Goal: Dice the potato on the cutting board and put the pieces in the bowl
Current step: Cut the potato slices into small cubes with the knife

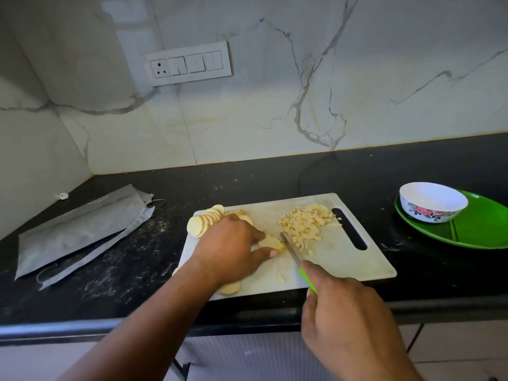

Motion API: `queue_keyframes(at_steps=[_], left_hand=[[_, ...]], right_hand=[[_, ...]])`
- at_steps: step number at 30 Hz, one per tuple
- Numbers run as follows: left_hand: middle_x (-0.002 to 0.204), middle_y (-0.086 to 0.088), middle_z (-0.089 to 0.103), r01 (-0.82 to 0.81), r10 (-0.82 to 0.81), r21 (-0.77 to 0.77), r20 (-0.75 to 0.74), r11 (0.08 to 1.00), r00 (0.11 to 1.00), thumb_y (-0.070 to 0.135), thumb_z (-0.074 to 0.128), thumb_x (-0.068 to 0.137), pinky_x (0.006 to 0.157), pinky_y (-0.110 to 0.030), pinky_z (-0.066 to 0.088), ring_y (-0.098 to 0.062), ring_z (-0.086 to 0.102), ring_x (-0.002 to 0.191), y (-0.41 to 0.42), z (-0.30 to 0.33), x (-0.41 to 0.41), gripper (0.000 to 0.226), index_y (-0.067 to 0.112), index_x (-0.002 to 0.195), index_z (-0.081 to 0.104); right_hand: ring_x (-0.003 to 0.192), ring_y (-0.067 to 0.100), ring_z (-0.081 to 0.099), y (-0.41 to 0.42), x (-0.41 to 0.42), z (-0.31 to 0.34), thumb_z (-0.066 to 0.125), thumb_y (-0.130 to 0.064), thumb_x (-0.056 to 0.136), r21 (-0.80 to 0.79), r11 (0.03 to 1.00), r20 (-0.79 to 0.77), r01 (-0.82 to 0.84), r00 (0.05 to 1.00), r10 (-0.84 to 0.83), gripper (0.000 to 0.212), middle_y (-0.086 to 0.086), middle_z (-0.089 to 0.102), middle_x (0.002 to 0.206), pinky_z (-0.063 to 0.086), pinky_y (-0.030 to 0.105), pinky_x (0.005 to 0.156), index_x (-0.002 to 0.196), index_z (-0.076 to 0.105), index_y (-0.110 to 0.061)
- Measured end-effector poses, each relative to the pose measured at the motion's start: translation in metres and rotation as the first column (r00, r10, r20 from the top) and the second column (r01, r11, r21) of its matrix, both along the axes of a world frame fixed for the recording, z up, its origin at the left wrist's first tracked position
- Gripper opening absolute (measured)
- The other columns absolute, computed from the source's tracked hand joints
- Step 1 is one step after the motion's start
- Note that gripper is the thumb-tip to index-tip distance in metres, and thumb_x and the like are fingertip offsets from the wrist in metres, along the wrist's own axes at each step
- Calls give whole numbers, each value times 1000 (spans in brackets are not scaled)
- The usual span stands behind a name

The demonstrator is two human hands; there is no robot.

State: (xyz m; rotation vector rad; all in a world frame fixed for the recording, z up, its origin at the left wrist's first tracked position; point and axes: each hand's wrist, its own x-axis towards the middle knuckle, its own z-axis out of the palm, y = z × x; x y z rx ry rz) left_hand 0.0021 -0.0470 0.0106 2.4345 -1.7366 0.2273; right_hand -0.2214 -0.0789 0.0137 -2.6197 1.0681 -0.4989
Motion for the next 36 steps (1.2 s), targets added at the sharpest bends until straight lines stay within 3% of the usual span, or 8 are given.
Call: queue_keyframes(at_steps=[7, 10, 15, 20, 23, 26, 31, 36], left_hand=[[121, 19, 74, 56, -84, -113, -255, 992, 963, 58, 71, 89, 95, -25, 57, 5, 67, 104, 1, -8, 12, 46, 32, 128, 74], [119, 21, 74, 2, -58, -155, -359, 988, 932, 58, 79, 80, 96, -19, 55, 7, 66, 103, 2, -7, 17, 50, 32, 123, 77], [98, 21, 76, -68, 4, -189, -322, 980, 947, 65, 80, 74, 83, -21, 58, 5, 66, 88, 3, -9, 20, 43, 34, 103, 83], [98, 21, 77, 18, -102, -232, -353, 973, 930, 57, 78, 82, 88, -27, 58, 5, 68, 90, 5, -16, 26, 33, 33, 104, 83], [98, 19, 78, 7, -110, -264, -376, 964, 920, 55, 82, 80, 86, -27, 58, 4, 68, 89, 2, -18, 27, 32, 32, 102, 84], [105, 17, 78, 12, -118, -267, -383, 964, 916, 54, 83, 79, 88, -25, 57, 3, 69, 94, 1, -19, 29, 37, 31, 108, 83], [134, 17, 68, 84, -172, -249, -357, 965, 918, 56, 77, 86, 107, -26, 50, 1, 61, 123, 3, -22, 29, 54, 30, 133, 71], [129, 16, 71, 134, -209, -235, -337, 963, 918, 58, 73, 89, 98, -28, 56, 1, 65, 115, 0, -22, 21, 48, 28, 127, 75]], right_hand=[[97, 10, 64, 12, 9, -4, 41, -37, 99, -6, 999, -85, -43, 995, 42, 59, -8, 65, 107, 50, 24, 80, 153, 18, -32], [98, 10, 64, 10, 6, -5, 39, -38, 99, -22, 999, -89, -31, 996, 28, 58, -8, 64, 108, 45, 23, 73, 153, 18, -35], [87, 9, 61, 2, 12, -3, 40, -40, 98, -46, 999, -53, 5, 999, -8, 57, -7, 64, 101, 36, 19, 63, 152, 21, -37], [81, 8, 59, 0, 24, -6, 40, -40, 98, -59, 998, -58, -3, 998, 0, 56, -9, 63, 97, 44, 20, 67, 151, 23, -35], [72, 9, 50, 0, 25, -7, 38, -41, 98, -79, 997, -64, -5, 998, 0, 57, -9, 60, 91, 40, 18, 64, 152, 21, -37], [70, 11, 45, -2, 23, -6, 38, -43, 98, -81, 996, -52, 21, 998, -25, 56, -10, 56, 87, 37, 16, 63, 151, 22, -42], [79, 9, 59, -7, 18, 2, 41, -44, 95, -70, 995, -3, 67, 998, -68, 55, -12, 57, 82, 46, 18, 70, 148, 28, -48], [69, 11, 45, -2, 26, 7, 39, -43, 95, -141, 988, -34, 59, 997, -64, 58, -9, 49, 78, 39, 18, 64, 151, 23, -44]])
